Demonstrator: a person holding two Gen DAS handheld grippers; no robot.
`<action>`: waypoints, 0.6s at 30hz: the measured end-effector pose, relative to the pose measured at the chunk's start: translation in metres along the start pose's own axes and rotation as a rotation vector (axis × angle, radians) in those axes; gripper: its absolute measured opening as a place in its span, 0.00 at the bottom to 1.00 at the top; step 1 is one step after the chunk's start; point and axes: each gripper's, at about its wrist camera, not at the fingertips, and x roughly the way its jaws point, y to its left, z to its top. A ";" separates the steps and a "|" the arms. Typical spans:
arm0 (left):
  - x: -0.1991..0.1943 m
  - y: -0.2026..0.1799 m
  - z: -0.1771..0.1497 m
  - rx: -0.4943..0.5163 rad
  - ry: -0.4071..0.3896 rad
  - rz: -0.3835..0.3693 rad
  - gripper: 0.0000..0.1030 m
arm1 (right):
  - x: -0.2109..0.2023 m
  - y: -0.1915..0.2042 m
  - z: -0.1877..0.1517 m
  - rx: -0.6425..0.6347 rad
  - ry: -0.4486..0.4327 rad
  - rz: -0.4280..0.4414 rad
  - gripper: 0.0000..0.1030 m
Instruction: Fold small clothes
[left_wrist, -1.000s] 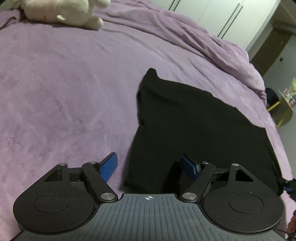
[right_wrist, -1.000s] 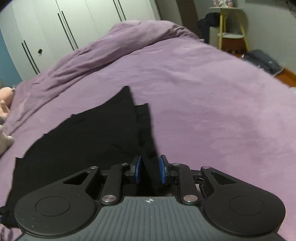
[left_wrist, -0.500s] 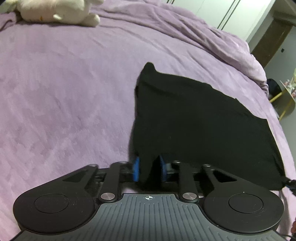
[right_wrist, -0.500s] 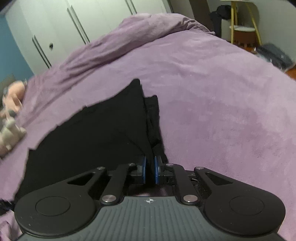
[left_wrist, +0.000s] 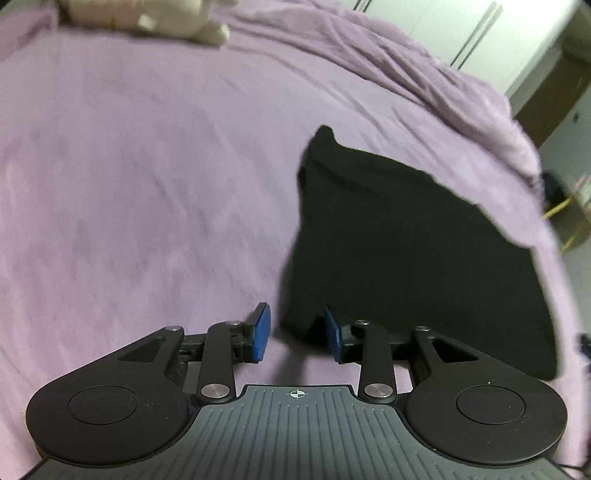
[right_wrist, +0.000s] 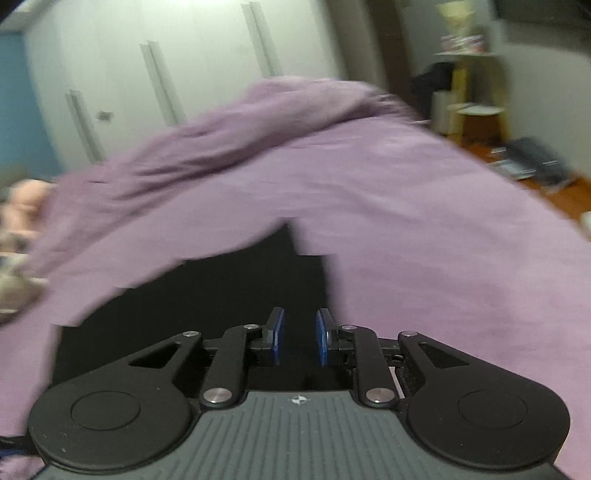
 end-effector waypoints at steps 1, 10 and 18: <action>-0.003 0.006 -0.002 -0.050 0.017 -0.054 0.42 | 0.003 0.012 -0.001 -0.004 0.018 0.061 0.18; 0.025 0.013 -0.007 -0.203 0.021 -0.171 0.50 | 0.050 0.127 -0.059 -0.171 0.151 0.190 0.18; 0.058 0.011 0.014 -0.366 -0.054 -0.211 0.42 | 0.061 0.189 -0.091 -0.340 0.091 0.183 0.16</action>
